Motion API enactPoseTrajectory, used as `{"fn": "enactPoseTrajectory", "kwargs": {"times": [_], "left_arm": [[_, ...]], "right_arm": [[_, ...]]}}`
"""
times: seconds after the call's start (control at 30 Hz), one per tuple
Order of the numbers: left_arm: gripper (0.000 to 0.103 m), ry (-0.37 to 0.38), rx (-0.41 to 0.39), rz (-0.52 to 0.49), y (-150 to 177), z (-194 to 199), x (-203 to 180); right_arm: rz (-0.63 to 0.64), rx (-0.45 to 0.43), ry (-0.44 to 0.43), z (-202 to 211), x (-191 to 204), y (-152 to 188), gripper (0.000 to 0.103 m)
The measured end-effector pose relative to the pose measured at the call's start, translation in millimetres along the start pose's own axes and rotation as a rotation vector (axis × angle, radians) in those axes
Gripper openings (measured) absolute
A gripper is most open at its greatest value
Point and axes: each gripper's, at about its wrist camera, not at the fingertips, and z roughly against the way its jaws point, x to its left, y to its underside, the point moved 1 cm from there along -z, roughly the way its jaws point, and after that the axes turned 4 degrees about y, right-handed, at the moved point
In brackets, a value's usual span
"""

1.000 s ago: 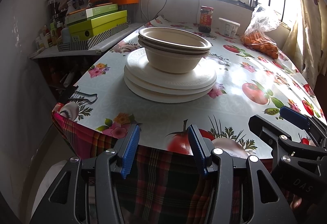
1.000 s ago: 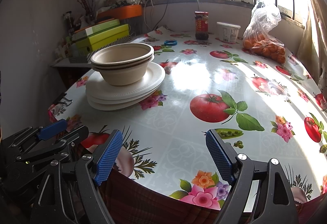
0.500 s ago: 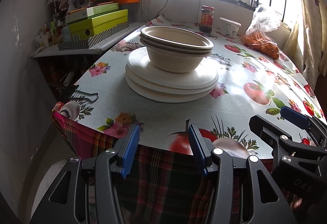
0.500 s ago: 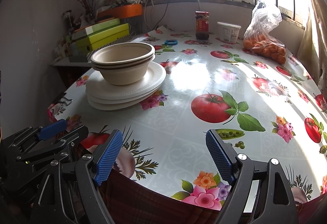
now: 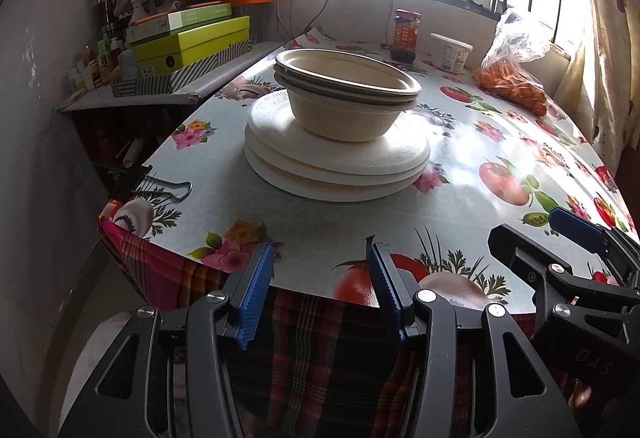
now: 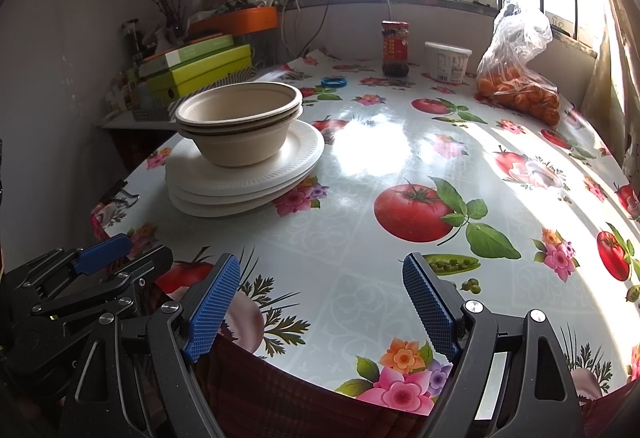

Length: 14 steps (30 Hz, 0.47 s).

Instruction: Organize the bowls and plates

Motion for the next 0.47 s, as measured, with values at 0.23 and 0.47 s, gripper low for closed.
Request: {"fn": "enactPoseTrajectory", "kwargs": {"times": [0.23,0.47], "left_arm": [[0.051,0.003,0.004,0.001,-3,-5,3],[0.051,0.007,0.025,0.011,-6,-11,7]], "right_arm": [[-0.002,-0.001,0.000,-1,0,-1,0.085],[-0.006,0.007,0.000,-2,-2,3,0.085]]}}
